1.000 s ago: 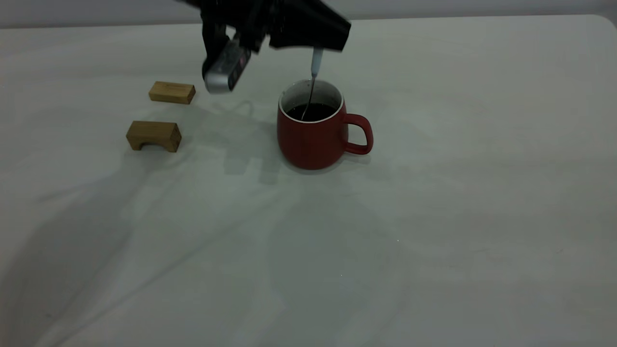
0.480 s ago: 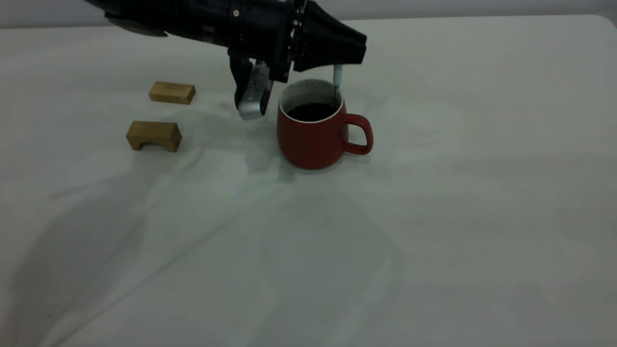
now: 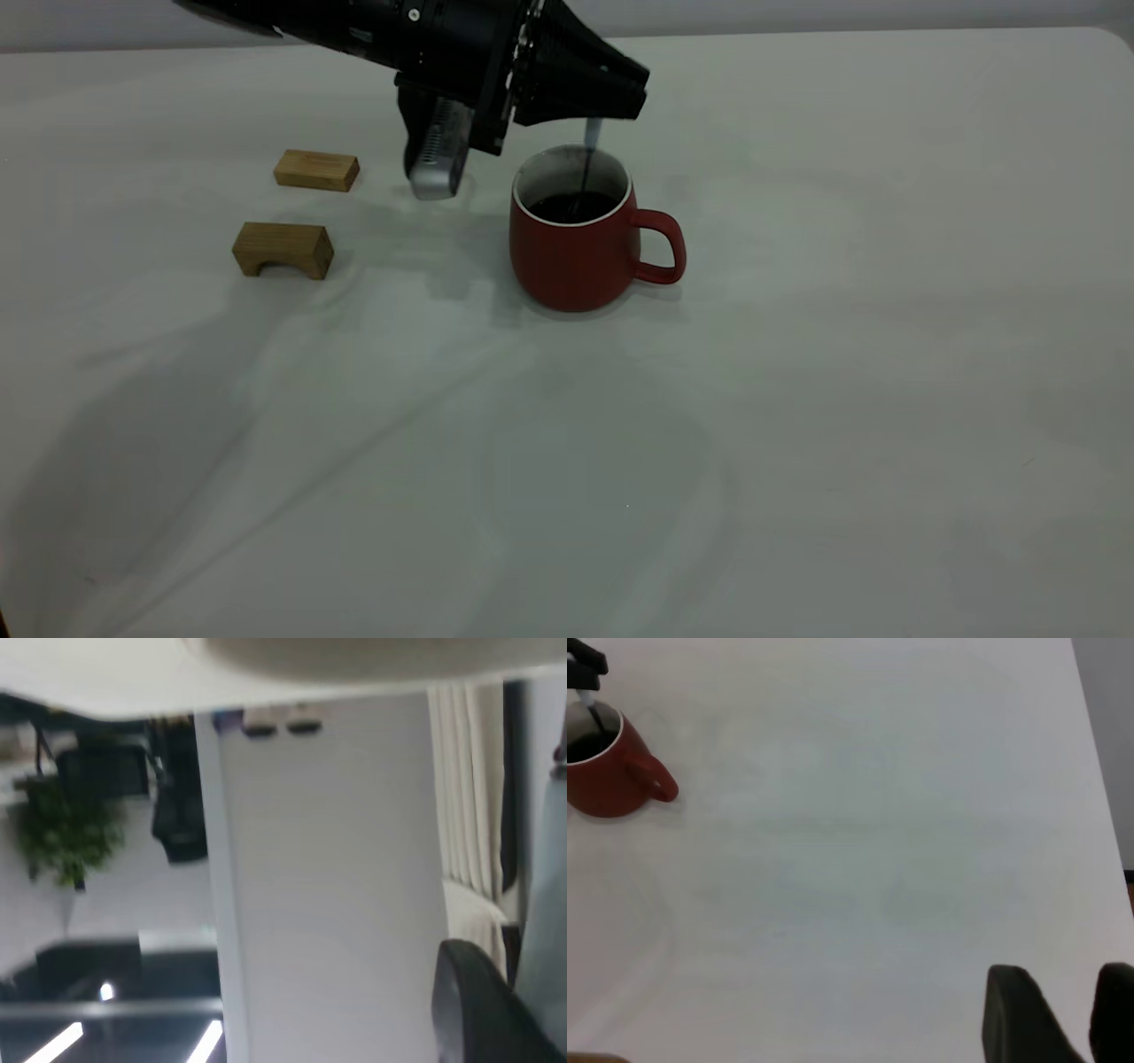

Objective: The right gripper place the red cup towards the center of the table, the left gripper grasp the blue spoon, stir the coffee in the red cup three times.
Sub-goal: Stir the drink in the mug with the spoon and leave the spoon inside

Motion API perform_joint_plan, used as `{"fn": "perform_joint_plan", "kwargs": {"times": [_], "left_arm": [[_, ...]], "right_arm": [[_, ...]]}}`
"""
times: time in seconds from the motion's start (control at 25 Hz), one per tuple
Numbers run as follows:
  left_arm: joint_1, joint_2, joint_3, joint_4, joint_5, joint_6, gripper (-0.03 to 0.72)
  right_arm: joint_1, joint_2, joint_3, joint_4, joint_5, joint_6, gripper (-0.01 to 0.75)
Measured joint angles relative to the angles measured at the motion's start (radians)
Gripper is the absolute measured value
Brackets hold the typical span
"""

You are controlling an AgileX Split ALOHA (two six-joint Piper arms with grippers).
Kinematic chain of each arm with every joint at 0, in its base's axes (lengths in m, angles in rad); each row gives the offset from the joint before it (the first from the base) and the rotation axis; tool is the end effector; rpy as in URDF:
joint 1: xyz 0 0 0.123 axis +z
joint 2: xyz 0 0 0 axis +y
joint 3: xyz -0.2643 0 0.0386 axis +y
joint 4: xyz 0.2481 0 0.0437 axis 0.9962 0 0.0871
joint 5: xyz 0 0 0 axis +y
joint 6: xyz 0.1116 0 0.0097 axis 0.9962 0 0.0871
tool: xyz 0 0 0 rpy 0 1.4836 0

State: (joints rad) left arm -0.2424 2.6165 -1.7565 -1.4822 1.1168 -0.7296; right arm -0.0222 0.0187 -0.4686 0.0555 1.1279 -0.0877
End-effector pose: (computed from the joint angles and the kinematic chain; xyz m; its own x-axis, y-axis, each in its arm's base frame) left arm 0.4341 -0.2107 0.0219 -0.1276 -0.3646 0.9224 -0.9912 0.0131 -0.1319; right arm 0.0339 0.0049 0.2515 -0.5540 -0.0515 -0.8309 -0.0549 0.9982 -0.0252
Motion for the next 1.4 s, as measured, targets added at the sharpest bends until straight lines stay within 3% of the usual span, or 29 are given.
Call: {"fn": "perform_joint_plan", "kwargs": {"times": [0.36,0.68,0.88,1.12,1.4], "left_arm": [[0.003,-0.006,0.000,0.127,0.038,-0.161,0.143],[0.028,-0.014,0.000,0.101,0.040,0.036,0.143],[0.008,-0.014,0.000,0.041,0.040,-0.018,0.143],[-0.005,-0.014,-0.001,0.172,0.044,-0.139,0.143],[0.010,-0.017,-0.038,0.229,0.047,0.023,0.143]], "right_arm": [[0.000,0.000,0.000,0.000,0.000,0.000,0.238],[0.000,0.000,0.000,0.000,0.000,0.000,0.238],[0.000,0.000,0.000,0.000,0.000,0.000,0.238],[0.000,0.000,0.000,0.000,0.000,0.000,0.238],[0.000,0.000,0.000,0.000,0.000,0.000,0.238]]}}
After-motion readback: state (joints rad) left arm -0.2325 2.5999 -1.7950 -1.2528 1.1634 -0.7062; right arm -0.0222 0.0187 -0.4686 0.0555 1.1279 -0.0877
